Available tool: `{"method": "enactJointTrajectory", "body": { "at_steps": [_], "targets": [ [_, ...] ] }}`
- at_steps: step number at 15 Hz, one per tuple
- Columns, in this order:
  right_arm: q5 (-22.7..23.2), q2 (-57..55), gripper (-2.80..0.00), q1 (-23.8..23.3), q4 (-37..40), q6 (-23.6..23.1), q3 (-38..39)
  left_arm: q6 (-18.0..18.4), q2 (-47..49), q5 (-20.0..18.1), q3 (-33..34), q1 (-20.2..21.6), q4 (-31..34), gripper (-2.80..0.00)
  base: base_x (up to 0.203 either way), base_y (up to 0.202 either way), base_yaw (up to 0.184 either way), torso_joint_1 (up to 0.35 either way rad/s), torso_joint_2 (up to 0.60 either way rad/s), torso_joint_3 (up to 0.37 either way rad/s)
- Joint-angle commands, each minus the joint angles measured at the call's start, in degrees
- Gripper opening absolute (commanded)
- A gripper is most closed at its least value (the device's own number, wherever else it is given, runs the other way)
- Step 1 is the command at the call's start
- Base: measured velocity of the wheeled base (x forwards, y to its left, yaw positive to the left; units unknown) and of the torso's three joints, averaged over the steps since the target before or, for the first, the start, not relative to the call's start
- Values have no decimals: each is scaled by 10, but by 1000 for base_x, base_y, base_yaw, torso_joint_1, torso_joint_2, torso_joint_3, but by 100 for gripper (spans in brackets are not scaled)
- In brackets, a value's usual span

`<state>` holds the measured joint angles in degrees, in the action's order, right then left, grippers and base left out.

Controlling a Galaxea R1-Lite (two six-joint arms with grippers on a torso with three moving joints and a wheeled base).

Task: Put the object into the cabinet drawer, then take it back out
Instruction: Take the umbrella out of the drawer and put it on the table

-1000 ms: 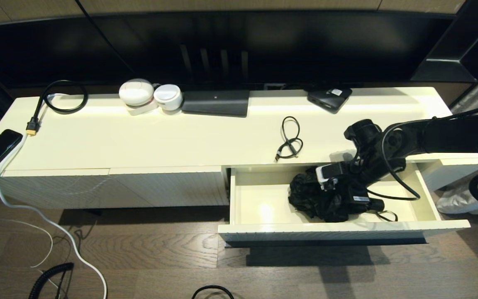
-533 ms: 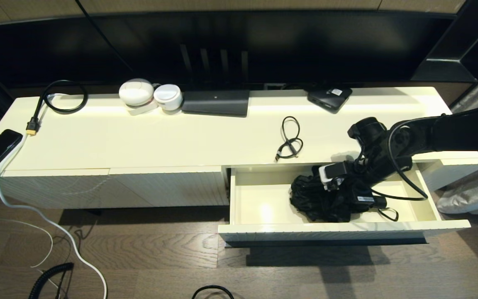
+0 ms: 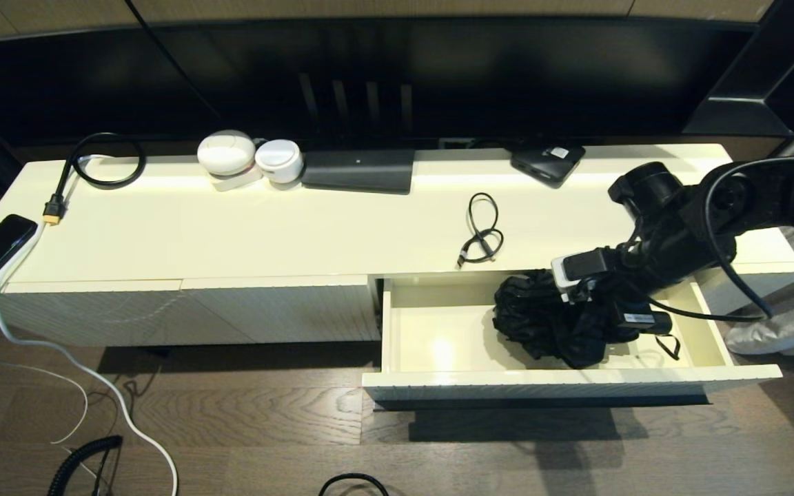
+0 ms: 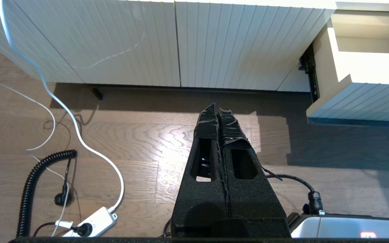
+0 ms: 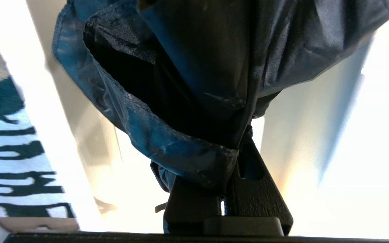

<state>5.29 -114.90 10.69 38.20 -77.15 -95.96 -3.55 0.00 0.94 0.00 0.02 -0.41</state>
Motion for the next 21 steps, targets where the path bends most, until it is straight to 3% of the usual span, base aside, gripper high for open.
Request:
{"method": "enactJointTrajectory", "body": {
  "at_steps": [1, 4, 7, 10, 16, 21],
  "targets": [
    [0, 67, -280, -1, 8, -8, 16, -1, 0, 0, 0, 1, 0, -280, 0, 0, 0, 0, 0, 0],
    [-6, 131, -280, -4, 21, -17, 30, -1, 0, 0, 0, 1, 0, -280, 0, 0, 0, 0, 0, 0],
    [-49, 195, -280, -15, 37, -20, 40, -1, 0, 0, 0, 0, 0, -280, 0, 0, 0, 0, 0, 0],
    [-49, 211, -280, -33, 48, -32, 21, -1, 0, 0, 0, 1, 0, -280, 0, 0, 0, 0, 0, 0],
    [-36, 146, -280, -61, -116, -52, -1, -1, 0, 0, 0, 1, 0, -280, 0, 0, 0, 0, 0, 0],
    [-28, 51, -280, -75, -188, -54, -49, -1, 0, 0, 0, 0, 0, -280, 0, 0, 0, 0, 0, 0]
  ]
}}
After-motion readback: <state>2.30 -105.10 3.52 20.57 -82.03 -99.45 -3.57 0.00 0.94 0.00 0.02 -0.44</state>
